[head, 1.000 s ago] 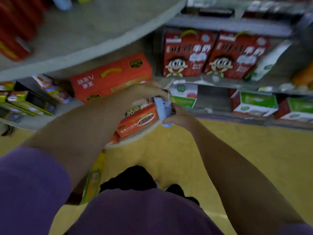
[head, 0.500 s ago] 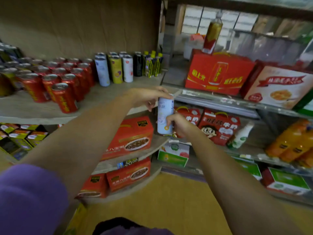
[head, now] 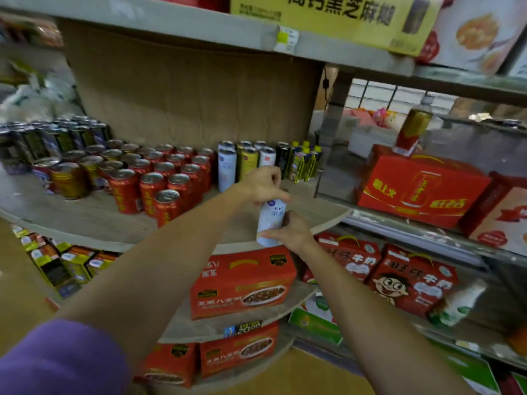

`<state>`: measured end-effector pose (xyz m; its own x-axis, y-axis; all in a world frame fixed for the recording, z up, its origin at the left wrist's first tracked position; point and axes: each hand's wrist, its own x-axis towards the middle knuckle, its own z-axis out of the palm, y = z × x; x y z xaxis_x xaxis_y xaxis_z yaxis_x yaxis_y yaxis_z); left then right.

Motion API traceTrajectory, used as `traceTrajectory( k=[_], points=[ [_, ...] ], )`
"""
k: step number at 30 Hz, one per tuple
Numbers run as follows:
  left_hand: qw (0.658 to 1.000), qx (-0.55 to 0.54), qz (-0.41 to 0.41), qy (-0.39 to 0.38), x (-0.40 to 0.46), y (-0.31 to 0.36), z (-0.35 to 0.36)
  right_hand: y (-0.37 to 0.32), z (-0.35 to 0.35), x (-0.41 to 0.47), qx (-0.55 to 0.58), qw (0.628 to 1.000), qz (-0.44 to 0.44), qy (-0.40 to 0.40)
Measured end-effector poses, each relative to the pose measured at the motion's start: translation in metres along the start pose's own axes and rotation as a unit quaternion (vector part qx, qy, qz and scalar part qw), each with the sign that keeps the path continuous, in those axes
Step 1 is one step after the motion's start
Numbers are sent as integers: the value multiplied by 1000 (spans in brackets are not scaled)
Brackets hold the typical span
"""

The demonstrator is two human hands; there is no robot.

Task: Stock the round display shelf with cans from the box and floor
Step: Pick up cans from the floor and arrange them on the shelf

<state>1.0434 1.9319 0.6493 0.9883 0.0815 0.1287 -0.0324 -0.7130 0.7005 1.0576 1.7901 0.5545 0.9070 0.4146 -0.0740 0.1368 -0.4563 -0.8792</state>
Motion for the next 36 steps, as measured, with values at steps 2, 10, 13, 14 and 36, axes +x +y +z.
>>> traceTrajectory(
  k=[2,10,13,14,36],
  points=[
    [1000,-12,-16,11,7,-25,-14,-8,22,18,-22,1000,-12,19],
    [998,-3,-52,-41,33,-97,-78,-40,100,82,-71,995,-18,69],
    [996,-25,-60,-68,52,-112,-92,-47,113,104,-76,994,1,73],
    [995,-30,-60,-78,57,-115,-96,-49,115,110,-79,994,6,76],
    [994,4,-98,-55,96,-128,-107,-66,132,163,-35,991,34,124]
  ],
)
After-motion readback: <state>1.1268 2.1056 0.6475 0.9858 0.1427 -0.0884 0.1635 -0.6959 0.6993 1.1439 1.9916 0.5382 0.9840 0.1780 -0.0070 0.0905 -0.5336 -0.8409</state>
